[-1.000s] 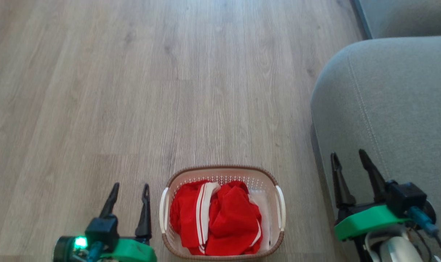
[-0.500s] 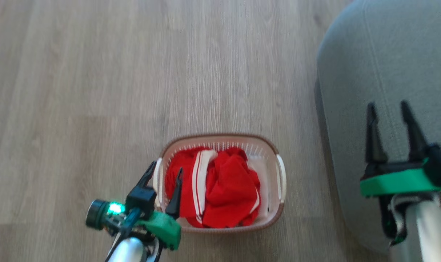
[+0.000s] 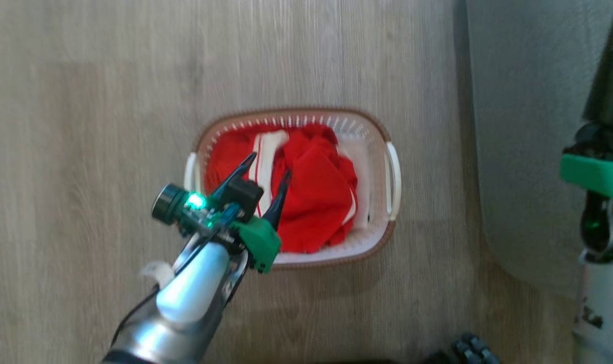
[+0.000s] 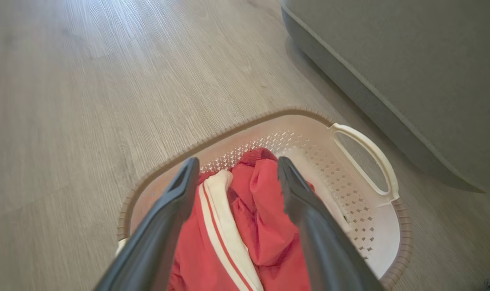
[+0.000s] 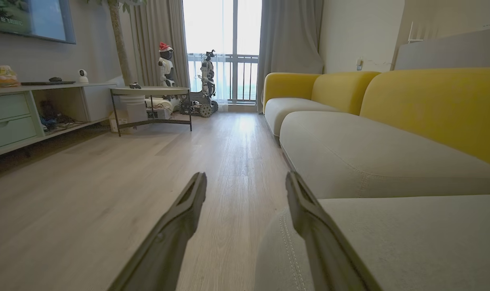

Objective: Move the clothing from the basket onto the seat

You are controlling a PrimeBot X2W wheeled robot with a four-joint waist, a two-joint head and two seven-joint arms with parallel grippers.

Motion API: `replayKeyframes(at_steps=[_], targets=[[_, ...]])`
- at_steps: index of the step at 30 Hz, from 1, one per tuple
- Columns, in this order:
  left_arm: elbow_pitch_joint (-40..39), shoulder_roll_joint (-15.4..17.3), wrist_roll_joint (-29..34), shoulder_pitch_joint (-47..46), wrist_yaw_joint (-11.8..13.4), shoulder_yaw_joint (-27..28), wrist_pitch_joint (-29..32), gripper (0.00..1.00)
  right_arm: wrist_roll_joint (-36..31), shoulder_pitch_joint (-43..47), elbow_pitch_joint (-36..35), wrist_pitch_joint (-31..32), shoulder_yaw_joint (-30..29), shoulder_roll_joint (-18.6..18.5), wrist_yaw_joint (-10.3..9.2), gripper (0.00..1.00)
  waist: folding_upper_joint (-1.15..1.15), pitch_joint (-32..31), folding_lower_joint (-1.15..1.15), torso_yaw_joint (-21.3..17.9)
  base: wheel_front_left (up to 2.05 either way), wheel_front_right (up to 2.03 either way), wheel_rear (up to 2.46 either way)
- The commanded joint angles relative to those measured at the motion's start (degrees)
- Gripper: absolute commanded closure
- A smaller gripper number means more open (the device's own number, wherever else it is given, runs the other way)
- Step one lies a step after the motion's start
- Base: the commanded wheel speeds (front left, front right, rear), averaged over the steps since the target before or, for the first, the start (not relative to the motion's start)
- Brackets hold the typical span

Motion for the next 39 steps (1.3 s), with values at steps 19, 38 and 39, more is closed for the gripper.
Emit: replayKeyframes(at_steps=[19,38,39], targets=[[13.19,0.26,-5.38,-18.34,1.73,-14.4,-0.72,0.0,1.93,-3.81,-10.95,-0.36,1.24,-0.57,-0.01,0.0,0.0,19.02,-0.02,-5.4,0.0,0.0,0.0],[20.12,0.26,-13.73,-22.17,-1.06,-21.09,-0.6,1.0,3.4,-4.78,-9.75,-0.36,1.64,-0.57,-0.01,0.0,0.0,19.17,-0.02,-7.2,0.0,0.0,0.0],[19.65,0.26,-14.32,-22.02,-0.97,-21.35,-0.63,1.0,3.29,-4.73,-9.45,-0.36,1.54,-0.57,-0.01,0.0,0.0,18.68,-0.02,-7.0,0.0,0.0,0.0]])
